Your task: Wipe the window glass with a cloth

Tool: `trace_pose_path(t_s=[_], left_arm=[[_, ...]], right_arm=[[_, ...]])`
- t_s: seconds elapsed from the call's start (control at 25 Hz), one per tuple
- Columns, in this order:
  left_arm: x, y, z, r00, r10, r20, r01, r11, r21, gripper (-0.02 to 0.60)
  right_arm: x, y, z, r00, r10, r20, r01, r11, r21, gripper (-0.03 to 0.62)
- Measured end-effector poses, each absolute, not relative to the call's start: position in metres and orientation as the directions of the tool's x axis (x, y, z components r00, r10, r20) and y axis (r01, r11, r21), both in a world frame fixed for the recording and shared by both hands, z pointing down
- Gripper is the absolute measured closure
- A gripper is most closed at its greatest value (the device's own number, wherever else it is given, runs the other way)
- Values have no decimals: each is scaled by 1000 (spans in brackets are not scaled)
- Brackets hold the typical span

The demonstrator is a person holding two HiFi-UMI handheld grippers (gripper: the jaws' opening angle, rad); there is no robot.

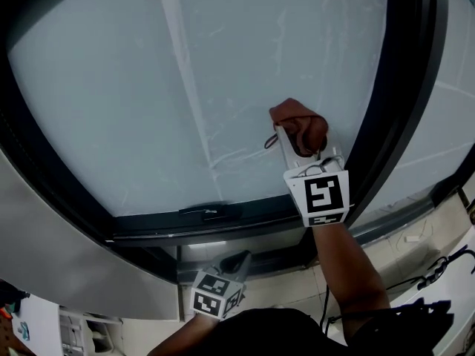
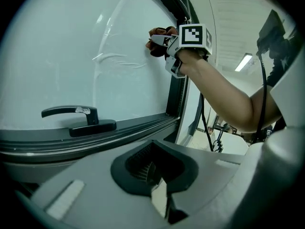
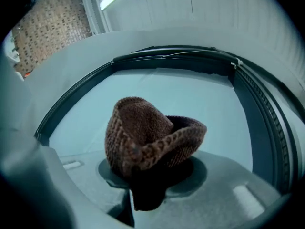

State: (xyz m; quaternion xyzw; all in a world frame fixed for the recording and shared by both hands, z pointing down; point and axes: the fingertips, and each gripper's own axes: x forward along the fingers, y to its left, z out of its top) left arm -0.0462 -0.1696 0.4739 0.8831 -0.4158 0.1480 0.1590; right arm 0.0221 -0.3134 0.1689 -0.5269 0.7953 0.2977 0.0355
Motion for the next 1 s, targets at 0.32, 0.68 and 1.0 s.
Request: trace_pose_path(t_s=[0.32,0.68,1.0], left_arm=[[-44,-174,466,592,-714,374,-799,-580,157,565],[-25,-174,469,607,-702,372,-788,-592,167,565],[-13,-170,479,620,-687,379,-778,-600,184,565]], right_arm=[[30,-328,127,-426,-807,-409,-868,238,435,464],[34,-340,116,-411,-813,-413,-868,210,450,464],[40,-340,140,-396,-828,-397,-870,200,451,467]])
